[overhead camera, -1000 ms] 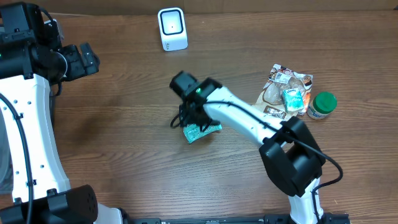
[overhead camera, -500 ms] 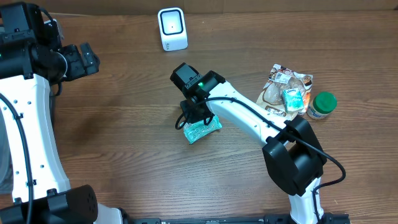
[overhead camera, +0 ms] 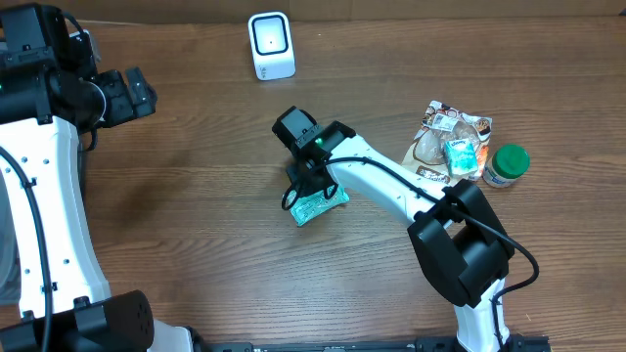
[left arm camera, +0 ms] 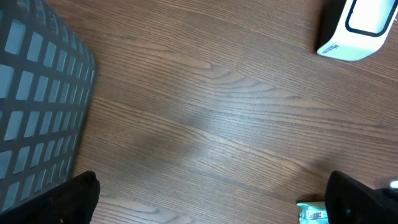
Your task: Scan the item barcode
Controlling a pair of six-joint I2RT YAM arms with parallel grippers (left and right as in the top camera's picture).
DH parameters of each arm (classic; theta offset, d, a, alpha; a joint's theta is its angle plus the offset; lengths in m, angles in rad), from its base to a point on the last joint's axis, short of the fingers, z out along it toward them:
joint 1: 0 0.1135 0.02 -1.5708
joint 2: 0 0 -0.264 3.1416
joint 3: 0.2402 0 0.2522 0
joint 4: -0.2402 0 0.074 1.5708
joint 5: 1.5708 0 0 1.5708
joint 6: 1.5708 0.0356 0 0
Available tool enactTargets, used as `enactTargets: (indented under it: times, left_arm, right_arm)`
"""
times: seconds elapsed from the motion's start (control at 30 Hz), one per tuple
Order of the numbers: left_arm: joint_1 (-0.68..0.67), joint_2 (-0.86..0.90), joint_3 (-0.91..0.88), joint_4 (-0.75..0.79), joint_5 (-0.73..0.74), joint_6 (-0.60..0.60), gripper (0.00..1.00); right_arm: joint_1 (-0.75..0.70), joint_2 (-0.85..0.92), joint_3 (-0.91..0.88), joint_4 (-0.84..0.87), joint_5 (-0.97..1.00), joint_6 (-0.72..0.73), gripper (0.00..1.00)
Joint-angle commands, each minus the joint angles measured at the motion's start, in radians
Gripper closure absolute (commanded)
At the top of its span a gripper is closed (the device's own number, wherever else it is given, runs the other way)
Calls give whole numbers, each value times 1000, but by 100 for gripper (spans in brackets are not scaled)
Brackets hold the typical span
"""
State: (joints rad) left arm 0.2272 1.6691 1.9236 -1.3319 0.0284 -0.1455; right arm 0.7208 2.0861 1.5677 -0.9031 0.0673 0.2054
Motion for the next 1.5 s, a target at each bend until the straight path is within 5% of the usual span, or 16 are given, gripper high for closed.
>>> enactTargets:
  times: [0.0, 0.5, 0.83, 1.03, 1.47]
  left_arm:
    - [2, -7, 19, 1, -3, 23, 1]
    - [2, -7, 19, 1, -3, 23, 0]
    - [2, -7, 19, 1, -3, 23, 1]
    - [2, -7, 19, 1, -3, 23, 0]
    - [2, -7, 19, 1, -3, 23, 0]
  right_arm:
    - [-4, -6, -35, 9, 10, -1, 71]
    - [-4, -6, -31, 8, 10, 4, 78]
    - [-10, -39, 230, -261, 15, 214, 78]
    - [-10, -21, 178, -290, 75, 423, 73]
    - [-10, -2, 13, -137, 35, 475, 75]
